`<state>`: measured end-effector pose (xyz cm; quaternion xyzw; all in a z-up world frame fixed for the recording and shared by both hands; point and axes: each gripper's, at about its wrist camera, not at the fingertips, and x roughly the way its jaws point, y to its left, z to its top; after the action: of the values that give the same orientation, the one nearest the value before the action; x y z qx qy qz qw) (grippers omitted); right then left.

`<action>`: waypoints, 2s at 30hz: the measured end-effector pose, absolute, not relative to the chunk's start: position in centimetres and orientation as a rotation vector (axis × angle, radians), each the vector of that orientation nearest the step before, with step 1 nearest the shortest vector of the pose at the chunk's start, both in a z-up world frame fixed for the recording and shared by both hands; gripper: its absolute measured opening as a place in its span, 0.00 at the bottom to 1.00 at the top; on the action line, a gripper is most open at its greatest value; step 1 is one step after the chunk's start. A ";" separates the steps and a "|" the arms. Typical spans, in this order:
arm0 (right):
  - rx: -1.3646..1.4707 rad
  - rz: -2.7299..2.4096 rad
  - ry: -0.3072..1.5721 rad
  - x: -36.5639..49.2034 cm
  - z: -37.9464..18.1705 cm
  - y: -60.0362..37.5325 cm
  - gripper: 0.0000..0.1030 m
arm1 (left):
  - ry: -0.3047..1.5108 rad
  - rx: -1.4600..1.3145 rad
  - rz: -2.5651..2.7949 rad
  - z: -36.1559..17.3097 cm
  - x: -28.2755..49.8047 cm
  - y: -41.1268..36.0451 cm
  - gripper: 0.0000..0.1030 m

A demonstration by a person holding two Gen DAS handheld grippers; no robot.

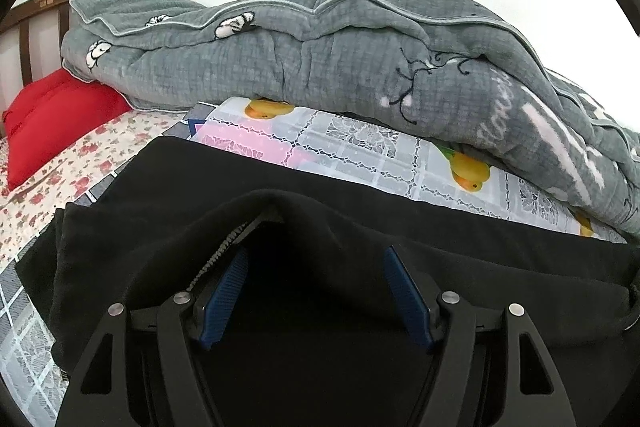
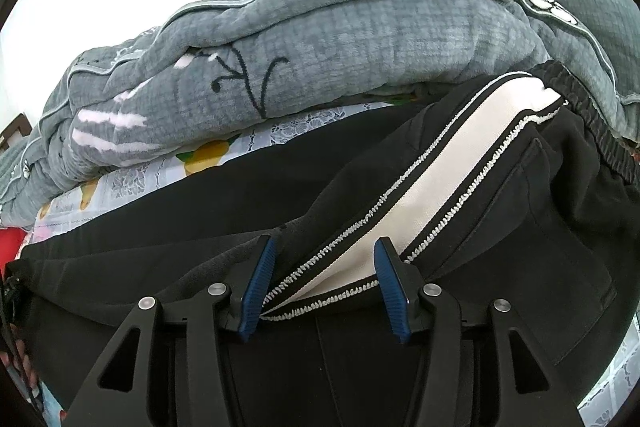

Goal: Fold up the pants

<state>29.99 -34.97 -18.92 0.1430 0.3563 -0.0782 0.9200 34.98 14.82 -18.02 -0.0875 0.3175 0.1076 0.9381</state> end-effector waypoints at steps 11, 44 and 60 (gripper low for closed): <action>0.294 -0.154 0.733 30.1 -18.9 -35.0 0.51 | 0.655 -0.172 0.215 -18.0 35.0 14.8 0.69; 0.291 -0.156 0.731 30.1 -18.8 -35.0 0.51 | 0.642 -0.159 0.204 -17.6 34.8 14.6 0.71; 0.194 -0.133 0.693 29.6 -18.2 -33.2 0.57 | 0.611 -0.150 0.193 -17.2 34.4 14.4 0.73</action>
<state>29.55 -33.23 -18.23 0.0950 0.3389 -0.0649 0.9338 34.40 14.41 -17.21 -0.0739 0.3000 0.0947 0.9464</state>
